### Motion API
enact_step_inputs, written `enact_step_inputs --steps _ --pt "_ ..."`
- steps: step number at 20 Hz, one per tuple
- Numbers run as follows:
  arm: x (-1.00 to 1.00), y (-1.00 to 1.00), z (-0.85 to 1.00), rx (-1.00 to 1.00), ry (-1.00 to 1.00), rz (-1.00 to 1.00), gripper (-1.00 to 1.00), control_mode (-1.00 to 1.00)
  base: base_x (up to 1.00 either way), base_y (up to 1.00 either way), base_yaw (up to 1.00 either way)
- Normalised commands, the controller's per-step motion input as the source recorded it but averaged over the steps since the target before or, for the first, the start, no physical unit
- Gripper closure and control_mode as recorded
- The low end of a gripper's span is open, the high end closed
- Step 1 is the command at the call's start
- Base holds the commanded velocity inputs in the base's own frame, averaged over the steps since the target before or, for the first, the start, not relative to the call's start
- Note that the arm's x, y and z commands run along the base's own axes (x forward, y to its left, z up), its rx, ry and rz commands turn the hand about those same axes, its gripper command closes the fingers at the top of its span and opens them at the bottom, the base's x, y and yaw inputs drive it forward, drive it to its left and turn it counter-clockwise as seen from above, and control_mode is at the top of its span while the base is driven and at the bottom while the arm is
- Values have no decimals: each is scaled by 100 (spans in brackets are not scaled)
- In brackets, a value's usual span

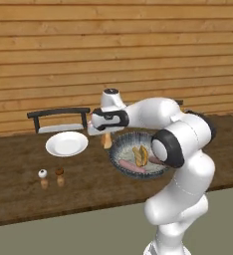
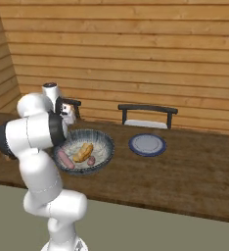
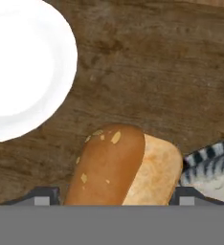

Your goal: Place one bun and one sausage from the bowl on each plate.

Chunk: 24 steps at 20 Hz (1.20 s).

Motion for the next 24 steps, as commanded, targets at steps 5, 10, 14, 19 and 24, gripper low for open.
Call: enact_step_inputs --steps 5,10,14,19,24 --pt "71 92 -22 0 14 0 100 -100 0 0 0" --pt "62 66 -41 0 12 0 100 -100 0 0 0" --pt "58 61 -39 0 10 -1 100 -100 0 0 0" --pt "53 42 -34 0 2 -2 100 -100 0 0 0" --pt "28 25 -18 0 -1 -3 100 -100 0 0 0"
